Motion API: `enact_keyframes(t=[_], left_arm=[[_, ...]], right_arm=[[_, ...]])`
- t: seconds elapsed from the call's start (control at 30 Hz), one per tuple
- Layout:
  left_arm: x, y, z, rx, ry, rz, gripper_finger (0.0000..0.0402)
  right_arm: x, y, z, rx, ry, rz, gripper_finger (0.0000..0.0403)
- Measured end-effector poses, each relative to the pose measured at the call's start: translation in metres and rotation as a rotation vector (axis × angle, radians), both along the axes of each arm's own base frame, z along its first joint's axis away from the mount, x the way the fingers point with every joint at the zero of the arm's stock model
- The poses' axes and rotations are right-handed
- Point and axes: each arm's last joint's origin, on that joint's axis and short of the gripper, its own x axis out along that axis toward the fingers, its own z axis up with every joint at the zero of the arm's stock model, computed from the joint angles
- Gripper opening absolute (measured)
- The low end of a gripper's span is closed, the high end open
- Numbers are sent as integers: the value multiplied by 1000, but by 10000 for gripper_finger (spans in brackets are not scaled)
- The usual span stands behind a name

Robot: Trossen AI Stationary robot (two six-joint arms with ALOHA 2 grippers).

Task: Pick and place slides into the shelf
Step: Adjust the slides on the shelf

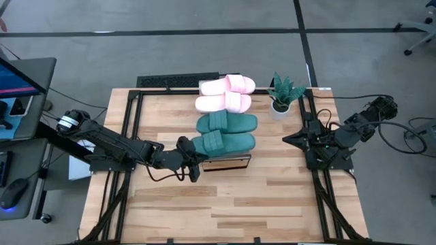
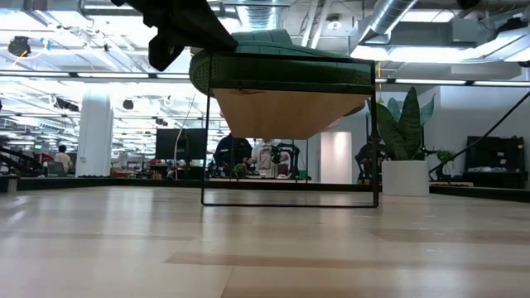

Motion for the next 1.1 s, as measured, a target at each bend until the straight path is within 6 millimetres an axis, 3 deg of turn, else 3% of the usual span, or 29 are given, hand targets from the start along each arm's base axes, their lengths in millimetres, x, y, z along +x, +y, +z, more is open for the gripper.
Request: enact_keyframes(t=[0.87, 1.1], left_arm=[[-3, 5, 6, 23, -22, 11, 0], [-18, 5, 29, 67, -98, 1, 0]], right_arm=[[2, 1, 0, 8, 0, 2, 0], [2, 1, 0, 8, 0, 2, 0]])
